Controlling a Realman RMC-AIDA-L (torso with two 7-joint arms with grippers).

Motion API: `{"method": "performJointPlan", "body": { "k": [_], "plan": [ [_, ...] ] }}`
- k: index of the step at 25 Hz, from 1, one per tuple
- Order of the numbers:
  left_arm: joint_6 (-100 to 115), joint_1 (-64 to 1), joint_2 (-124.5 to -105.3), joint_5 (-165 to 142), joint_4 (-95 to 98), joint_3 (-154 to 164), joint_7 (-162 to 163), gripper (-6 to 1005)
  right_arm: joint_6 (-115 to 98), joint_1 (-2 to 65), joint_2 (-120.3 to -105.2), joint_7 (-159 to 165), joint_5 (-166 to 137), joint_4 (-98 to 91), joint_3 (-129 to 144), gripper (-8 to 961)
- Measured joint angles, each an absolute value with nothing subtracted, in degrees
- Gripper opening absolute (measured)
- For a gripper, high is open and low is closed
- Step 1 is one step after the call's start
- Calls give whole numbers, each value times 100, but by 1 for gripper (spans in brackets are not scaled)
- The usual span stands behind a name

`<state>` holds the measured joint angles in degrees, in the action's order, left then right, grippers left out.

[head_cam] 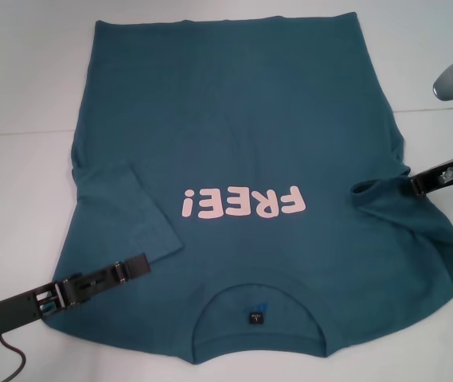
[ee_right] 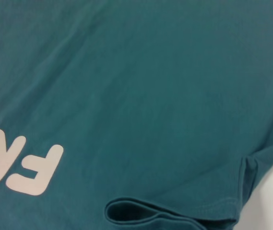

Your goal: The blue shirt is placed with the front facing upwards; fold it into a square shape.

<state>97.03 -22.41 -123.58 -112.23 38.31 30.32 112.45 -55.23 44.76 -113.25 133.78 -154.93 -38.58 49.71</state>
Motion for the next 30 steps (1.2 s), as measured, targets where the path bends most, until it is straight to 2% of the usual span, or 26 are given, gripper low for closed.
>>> {"method": "performJointPlan", "body": {
  "k": [2, 13, 21, 30],
  "plan": [
    [9703, -2241, -12358, -11223, 3831, 3032, 11237, 844, -5523, 4481, -11323, 13387, -15530, -3858, 4971, 150],
    [9707, -2241, -12362, -11223, 3832, 3032, 11223, 843, -6359, 4468, -11391, 13538, -15575, -4421, 4934, 73],
    [9703, -2241, -12354, -11223, 3832, 3024, 11223, 843, -7453, 4570, -11507, 13812, -15552, -4900, 4941, 75],
    [9703, -2208, -12332, -11224, 3832, 2876, 11223, 843, -7674, 4670, -11661, 13830, -15538, -4866, 4956, 74]
  ]
}}
